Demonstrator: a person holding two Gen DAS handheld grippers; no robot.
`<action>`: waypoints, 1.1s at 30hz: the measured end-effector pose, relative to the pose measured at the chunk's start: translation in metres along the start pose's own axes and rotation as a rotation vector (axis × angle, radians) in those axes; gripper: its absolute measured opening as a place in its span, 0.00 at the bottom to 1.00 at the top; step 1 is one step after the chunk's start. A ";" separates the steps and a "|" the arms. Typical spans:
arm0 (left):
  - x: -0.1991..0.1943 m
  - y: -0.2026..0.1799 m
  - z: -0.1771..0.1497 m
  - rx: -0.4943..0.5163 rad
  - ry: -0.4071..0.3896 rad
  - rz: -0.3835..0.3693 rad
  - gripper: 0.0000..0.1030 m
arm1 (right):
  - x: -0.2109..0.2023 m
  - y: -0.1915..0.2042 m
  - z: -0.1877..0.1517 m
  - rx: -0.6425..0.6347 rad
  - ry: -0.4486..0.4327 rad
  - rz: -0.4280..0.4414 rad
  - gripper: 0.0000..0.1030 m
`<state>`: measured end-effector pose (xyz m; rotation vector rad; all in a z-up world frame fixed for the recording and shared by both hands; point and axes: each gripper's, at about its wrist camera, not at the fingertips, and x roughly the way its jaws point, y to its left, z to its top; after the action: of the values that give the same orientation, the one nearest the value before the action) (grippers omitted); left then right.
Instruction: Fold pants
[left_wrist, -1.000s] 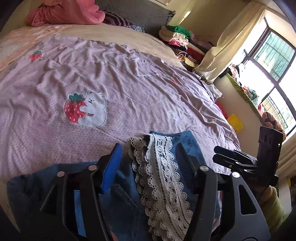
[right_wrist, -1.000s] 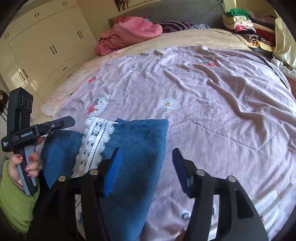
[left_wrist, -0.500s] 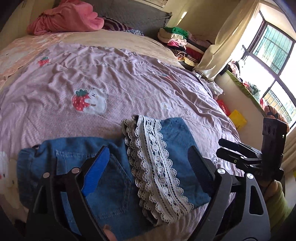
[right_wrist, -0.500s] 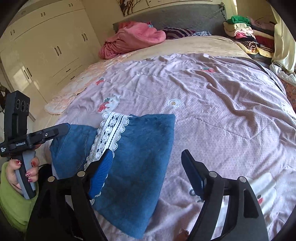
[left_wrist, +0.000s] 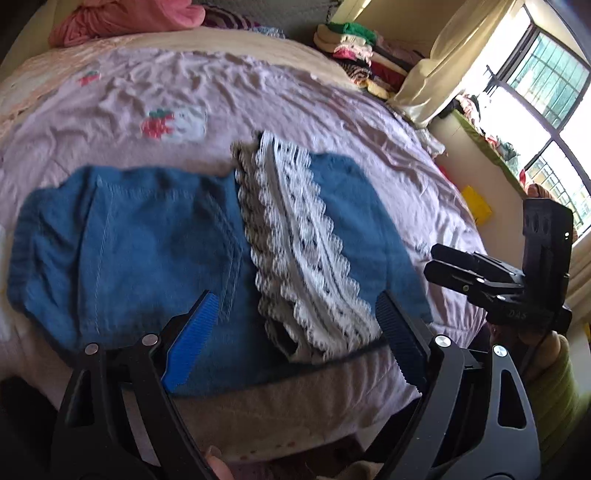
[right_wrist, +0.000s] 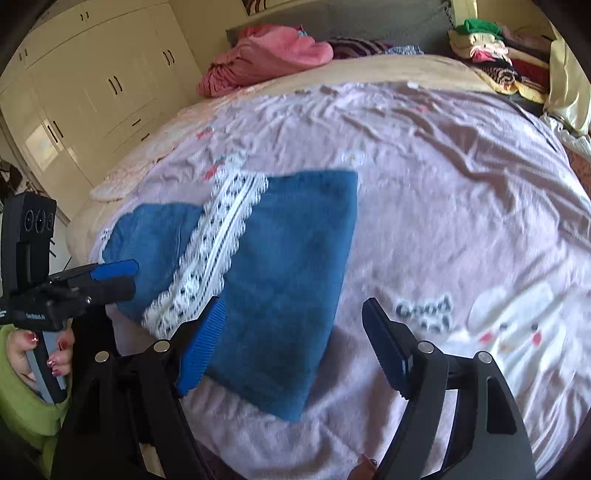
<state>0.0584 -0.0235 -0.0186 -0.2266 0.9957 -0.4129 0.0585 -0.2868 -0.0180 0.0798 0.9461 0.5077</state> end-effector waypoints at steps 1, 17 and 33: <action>0.003 0.000 -0.002 -0.008 0.012 -0.001 0.77 | 0.001 0.000 -0.003 0.004 0.005 0.001 0.74; 0.030 -0.009 -0.027 -0.003 0.097 0.091 0.19 | 0.017 0.015 -0.027 -0.045 0.066 -0.011 0.60; 0.034 -0.008 -0.030 0.014 0.099 0.111 0.24 | 0.044 0.028 -0.032 -0.182 0.104 -0.164 0.62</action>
<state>0.0470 -0.0455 -0.0579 -0.1383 1.0969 -0.3322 0.0439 -0.2477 -0.0618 -0.1887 0.9947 0.4468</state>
